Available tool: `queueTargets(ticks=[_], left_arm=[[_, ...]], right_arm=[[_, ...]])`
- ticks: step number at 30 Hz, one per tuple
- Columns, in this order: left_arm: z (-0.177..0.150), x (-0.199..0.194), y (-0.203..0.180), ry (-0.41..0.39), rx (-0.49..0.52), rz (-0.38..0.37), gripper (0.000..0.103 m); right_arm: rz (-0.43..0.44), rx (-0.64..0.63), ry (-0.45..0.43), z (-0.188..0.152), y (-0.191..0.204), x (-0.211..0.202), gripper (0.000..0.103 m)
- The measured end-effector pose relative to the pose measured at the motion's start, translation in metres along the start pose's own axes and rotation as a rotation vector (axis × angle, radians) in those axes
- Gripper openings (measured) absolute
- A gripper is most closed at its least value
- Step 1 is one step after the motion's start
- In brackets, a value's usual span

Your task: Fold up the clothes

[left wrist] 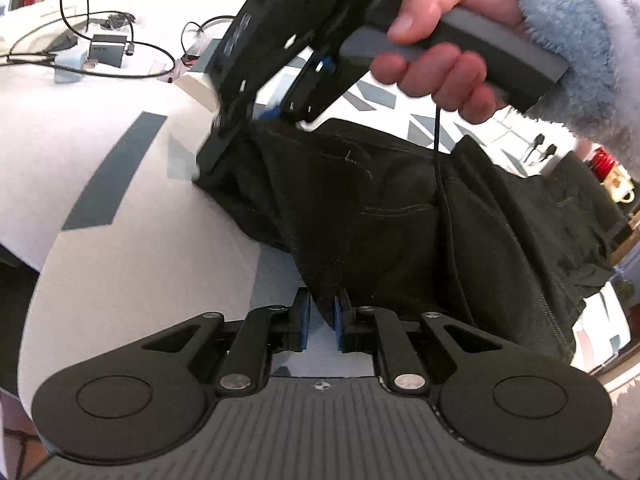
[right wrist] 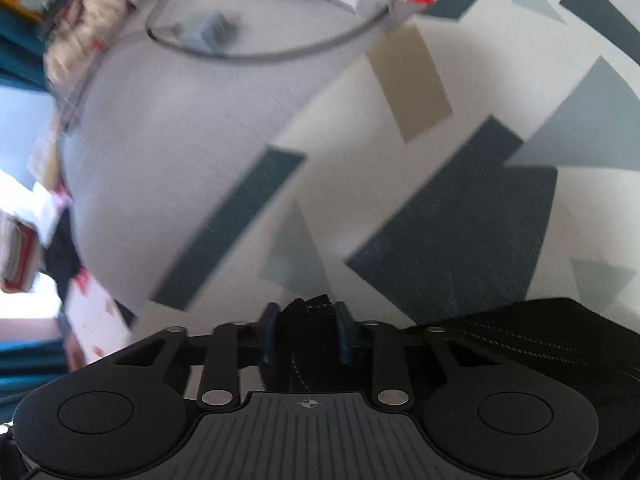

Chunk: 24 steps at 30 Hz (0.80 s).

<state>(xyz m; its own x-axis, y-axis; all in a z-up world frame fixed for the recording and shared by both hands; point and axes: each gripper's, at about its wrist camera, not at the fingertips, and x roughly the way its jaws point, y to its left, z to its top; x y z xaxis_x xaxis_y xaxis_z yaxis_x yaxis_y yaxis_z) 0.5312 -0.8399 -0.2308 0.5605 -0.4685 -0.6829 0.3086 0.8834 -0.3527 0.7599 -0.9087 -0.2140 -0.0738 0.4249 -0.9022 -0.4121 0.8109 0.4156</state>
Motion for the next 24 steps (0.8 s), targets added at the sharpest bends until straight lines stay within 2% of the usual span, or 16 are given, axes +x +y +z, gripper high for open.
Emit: queueTargets(ticks=[4, 6, 7, 10, 11, 12, 14, 17, 21, 23, 24], left_arm=[[0.006, -0.001, -0.001, -0.027, -0.019, 0.042, 0.012], [0.006, 0.001, 0.005, -0.026, -0.082, 0.052, 0.012], [0.005, 0.002, 0.010, -0.022, -0.123, 0.054, 0.012], [0.000, 0.000, 0.016, -0.003, -0.178, 0.073, 0.012], [-0.002, -0.001, 0.016, 0.003, -0.178, 0.081, 0.013], [-0.003, -0.003, 0.016, 0.007, -0.178, 0.088, 0.015], [-0.005, -0.004, 0.015, 0.014, -0.177, 0.096, 0.018], [-0.007, -0.006, 0.015, 0.024, -0.176, 0.109, 0.018], [-0.012, -0.007, 0.016, 0.032, -0.185, 0.114, 0.018], [-0.011, -0.007, 0.012, 0.028, -0.168, 0.119, 0.018], [-0.010, -0.006, 0.009, 0.025, -0.148, 0.123, 0.019]], right_arm=[[0.098, 0.155, -0.207, -0.006, -0.023, -0.048, 0.016], [0.144, 0.255, -0.331, -0.013, -0.035, -0.071, 0.005], [0.166, 0.305, -0.393, -0.017, -0.041, -0.083, 0.005], [0.236, 0.351, -0.438, -0.014, -0.042, -0.095, 0.006], [0.223, 0.335, -0.437, -0.012, -0.039, -0.097, 0.013], [0.203, 0.314, -0.420, -0.010, -0.037, -0.094, 0.025], [0.153, 0.265, -0.366, -0.004, -0.031, -0.079, 0.036], [0.083, 0.200, -0.275, 0.004, -0.024, -0.055, 0.038], [0.042, 0.132, -0.108, 0.002, -0.018, -0.026, 0.047], [0.010, 0.073, -0.061, 0.000, -0.010, -0.020, 0.047], [-0.016, 0.040, -0.047, -0.001, -0.006, -0.019, 0.039]])
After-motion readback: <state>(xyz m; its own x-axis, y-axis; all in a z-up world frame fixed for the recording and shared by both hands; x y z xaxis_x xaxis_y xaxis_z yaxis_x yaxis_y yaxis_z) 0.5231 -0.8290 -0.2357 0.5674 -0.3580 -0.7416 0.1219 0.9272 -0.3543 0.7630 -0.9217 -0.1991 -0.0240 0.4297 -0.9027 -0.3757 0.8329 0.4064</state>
